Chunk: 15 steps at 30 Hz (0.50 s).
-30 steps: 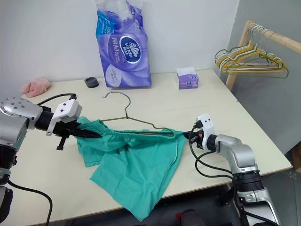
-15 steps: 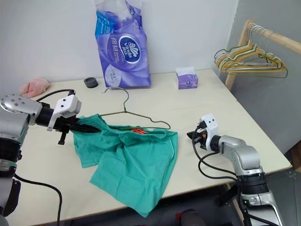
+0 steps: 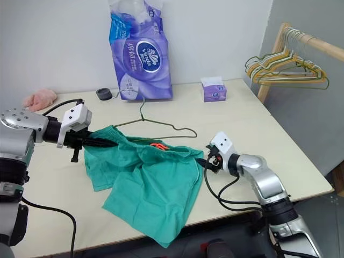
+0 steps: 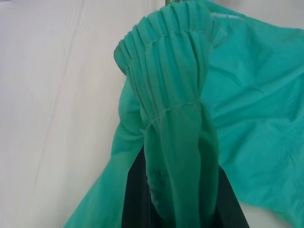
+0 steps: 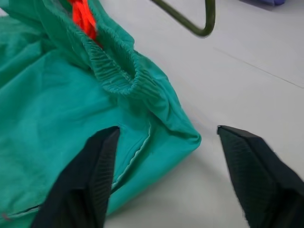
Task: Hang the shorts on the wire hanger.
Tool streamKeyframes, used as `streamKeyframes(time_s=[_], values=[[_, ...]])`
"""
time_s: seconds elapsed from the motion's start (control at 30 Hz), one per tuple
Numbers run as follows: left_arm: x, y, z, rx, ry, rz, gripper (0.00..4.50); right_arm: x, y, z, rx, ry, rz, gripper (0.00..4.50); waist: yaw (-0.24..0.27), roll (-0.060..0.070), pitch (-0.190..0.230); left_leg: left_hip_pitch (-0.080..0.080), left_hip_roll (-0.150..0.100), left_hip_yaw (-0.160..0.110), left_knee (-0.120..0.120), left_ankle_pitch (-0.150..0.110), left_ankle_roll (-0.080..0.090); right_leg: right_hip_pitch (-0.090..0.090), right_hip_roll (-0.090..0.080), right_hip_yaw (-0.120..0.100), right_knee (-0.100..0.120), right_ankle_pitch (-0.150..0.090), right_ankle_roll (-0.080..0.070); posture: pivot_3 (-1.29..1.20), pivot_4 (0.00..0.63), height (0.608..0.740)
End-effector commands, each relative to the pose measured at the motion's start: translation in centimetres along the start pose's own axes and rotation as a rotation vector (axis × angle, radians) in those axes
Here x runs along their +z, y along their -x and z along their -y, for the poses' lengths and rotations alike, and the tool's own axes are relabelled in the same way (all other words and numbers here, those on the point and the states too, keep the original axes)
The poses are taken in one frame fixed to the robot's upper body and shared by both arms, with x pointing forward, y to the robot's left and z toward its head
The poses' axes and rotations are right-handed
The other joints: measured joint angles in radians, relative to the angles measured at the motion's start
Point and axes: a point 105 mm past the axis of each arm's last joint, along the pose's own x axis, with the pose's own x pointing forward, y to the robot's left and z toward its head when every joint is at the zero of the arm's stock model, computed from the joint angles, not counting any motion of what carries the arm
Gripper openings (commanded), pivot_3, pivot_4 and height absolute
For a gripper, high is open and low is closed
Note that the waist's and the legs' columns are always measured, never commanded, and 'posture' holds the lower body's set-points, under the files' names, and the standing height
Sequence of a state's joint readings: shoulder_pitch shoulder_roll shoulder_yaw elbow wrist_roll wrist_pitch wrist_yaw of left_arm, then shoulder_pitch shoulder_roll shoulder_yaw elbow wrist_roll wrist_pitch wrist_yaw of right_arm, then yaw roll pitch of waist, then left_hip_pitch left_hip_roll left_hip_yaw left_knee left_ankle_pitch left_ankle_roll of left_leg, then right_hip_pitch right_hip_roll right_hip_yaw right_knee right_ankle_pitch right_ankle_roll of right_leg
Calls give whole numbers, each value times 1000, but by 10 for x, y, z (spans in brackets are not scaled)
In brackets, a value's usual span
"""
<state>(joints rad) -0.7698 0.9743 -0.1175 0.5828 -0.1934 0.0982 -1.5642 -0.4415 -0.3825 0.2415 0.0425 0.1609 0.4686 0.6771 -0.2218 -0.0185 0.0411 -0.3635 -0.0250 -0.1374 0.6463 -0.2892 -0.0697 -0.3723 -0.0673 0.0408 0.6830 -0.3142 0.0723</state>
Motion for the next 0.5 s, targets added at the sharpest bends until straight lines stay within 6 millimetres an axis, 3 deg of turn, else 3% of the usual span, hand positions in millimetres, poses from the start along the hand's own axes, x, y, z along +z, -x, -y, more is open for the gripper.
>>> streamKeyframes(time_s=[0.03, 0.33, 0.5], values=[[16, 6, -6, 46, -40, 49, 0, 20, -16, -1, 1, 117, 67, 4317, -1, 0, 0, 0, 0, 0, 0, 0, 0, 0, 0, 0, 0, 0, 0, -149, 1, 740], [19, 6, -9, 63, -45, 60, 0, 21, -46, -10, 40, 130, 64, 4317, -2, 0, 0, 0, 0, -1, 0, 0, 0, 0, 0, 0, 0, 0, 0, -141, 0, 740], [18, 7, -8, 68, -41, 63, 0, 18, -50, -7, 10, 49, 65, 3133, -2, -1, 0, 0, 0, -1, 0, 0, 0, 0, 1, 0, 0, 0, 0, -139, 4, 740]])
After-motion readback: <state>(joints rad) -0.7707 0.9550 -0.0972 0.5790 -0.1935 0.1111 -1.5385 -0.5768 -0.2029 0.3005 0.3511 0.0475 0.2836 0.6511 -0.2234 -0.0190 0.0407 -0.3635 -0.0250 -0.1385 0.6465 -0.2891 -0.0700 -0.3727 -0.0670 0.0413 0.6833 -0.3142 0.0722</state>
